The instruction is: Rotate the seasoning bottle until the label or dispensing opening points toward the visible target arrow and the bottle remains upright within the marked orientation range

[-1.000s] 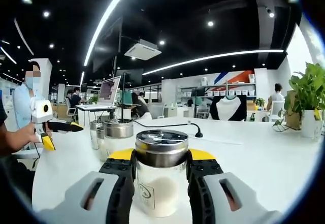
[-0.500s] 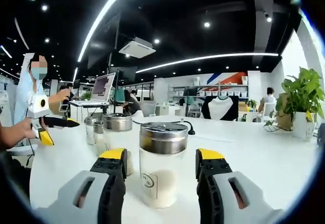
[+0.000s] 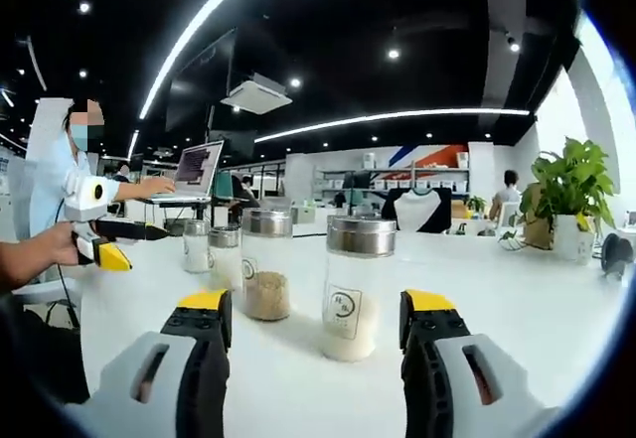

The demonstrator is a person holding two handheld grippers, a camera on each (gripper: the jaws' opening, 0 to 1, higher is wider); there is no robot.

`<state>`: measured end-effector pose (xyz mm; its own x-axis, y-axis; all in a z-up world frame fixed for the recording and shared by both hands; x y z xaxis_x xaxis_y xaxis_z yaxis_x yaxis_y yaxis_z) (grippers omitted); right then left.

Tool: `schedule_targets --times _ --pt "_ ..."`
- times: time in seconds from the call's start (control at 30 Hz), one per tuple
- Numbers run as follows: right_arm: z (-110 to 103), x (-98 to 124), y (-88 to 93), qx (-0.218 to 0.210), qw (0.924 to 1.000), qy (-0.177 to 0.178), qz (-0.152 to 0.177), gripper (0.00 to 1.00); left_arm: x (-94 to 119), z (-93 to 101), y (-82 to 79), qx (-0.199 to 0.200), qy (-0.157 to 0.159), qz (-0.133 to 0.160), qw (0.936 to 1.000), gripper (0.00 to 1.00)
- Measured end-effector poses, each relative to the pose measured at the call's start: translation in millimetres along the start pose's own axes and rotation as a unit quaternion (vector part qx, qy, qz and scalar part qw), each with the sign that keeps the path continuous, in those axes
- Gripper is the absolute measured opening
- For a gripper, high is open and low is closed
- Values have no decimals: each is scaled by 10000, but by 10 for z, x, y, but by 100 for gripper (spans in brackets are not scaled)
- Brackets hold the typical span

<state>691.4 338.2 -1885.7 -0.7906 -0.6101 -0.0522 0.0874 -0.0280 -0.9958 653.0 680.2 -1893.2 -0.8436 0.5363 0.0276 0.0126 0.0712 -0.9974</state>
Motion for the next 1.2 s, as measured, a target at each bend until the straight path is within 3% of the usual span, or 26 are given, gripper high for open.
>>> schedule_targets --times 0.3,0.5,0.8,1.0,1.2 --pt "-170 75 -10 5 10000 46 -43 88 23 6 -1 40 -30 47 10000 100" --pt "-261 53 -50 -37 9996 285 -62 99 85 30 4 148 -121 78 9998 100" --pt "-334 49 -83 -22 9996 288 -76 99 109 20 -18 219 -204 149 9994 100" --pt "-402 16 -122 287 9987 408 40 99 96 -12 12 333 -244 156 9990 100" --pt "-429 -2 -107 195 9991 376 5 99 114 -4 -25 476 -245 298 9981 100"
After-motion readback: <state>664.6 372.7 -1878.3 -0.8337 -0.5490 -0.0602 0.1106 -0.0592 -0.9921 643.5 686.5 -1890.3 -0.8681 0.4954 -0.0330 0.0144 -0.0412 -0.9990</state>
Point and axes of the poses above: the point that each gripper's makers call its tool centre point, and the gripper's own axes: x roughly backward along the fingers, z roughly to its right, y roughly out of its underside, the point moved 10 cm from there along x, roughly backward along the fingers, and after that the axes turned 3 degrees about z, right-handed, at the moved point
